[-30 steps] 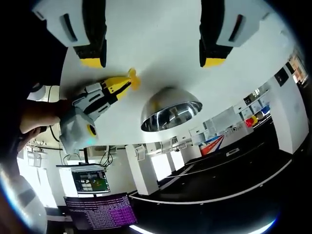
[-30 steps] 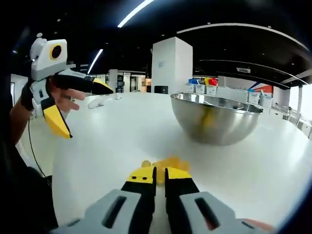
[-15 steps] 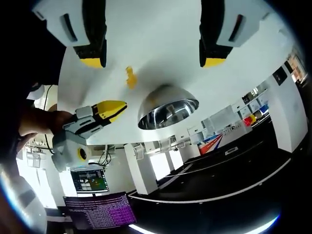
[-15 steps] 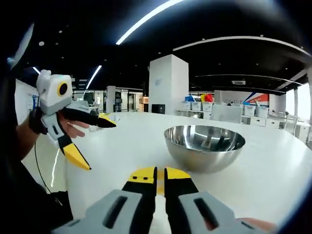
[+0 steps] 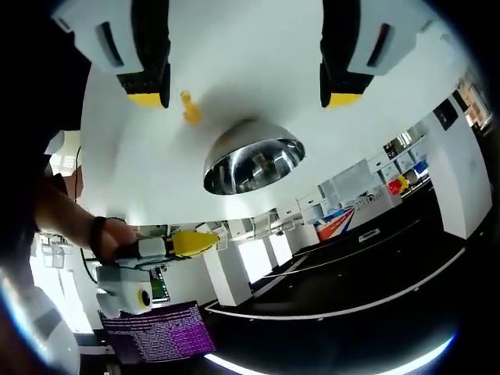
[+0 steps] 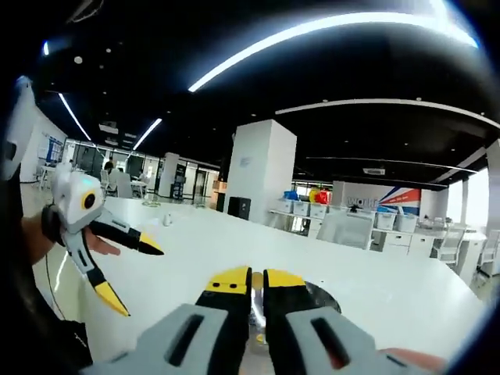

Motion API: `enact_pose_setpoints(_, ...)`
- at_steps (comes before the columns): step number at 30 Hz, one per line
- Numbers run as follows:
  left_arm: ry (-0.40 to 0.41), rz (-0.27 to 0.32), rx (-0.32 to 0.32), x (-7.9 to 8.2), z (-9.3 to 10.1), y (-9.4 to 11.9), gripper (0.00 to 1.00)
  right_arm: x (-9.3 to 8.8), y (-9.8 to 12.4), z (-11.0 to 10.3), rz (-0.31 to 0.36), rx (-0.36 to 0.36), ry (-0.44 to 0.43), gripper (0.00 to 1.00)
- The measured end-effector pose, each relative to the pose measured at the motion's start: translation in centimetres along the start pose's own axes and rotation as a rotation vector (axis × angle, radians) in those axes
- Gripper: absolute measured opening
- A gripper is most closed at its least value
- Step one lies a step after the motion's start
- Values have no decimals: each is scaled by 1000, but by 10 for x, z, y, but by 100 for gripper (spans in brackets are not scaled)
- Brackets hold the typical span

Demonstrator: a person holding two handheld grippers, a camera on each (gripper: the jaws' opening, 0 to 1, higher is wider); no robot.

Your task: Pick up the QQ candy scattered on the table and place it into the stainless steel bowl on the table

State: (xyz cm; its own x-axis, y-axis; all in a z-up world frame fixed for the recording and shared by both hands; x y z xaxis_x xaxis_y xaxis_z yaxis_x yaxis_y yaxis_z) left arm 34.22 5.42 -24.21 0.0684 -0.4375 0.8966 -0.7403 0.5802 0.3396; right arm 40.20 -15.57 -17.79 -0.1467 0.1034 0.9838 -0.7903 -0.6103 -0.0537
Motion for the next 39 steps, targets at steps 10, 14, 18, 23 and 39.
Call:
enact_pose_setpoints(10, -1, 10, -5, 2, -8, -9, 78, -43, -63, 19, -91, 15, -49, 5)
enact_pose_setpoints(14, 7, -3, -4, -2, -9, -9, 78, -62, -72, 20, -139, 22, -56, 6)
enact_pose_setpoints(18, 3, -15, 3, -3, -11, -7, 78, -71, -73, 22, -159, 9, -64, 7)
enact_pose_setpoints(23, -3, -18, 9, -2, -12, -8, 78, -66, -70, 22, -101, 29, -116, 20)
enact_pose_setpoints(39, -7, -15, -1, 1, -7, -10, 78, -53, -56, 35, -60, -21, -99, 19)
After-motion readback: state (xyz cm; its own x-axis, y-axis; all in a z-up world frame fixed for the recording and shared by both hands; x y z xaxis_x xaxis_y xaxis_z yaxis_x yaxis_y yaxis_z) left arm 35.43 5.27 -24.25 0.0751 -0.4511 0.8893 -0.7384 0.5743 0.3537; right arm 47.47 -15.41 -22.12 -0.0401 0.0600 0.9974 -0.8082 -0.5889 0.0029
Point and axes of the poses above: the point that each gripper's makers call its tool centre point, and the gripper's own axes: y roughly backward along the fingers, z roughly to its right, x roughly out of its top, the point moved 7 cm from there along y, roughly backward along the fingers, and after that the axes turned 2 degrees about -x, right-handed, at the moved point
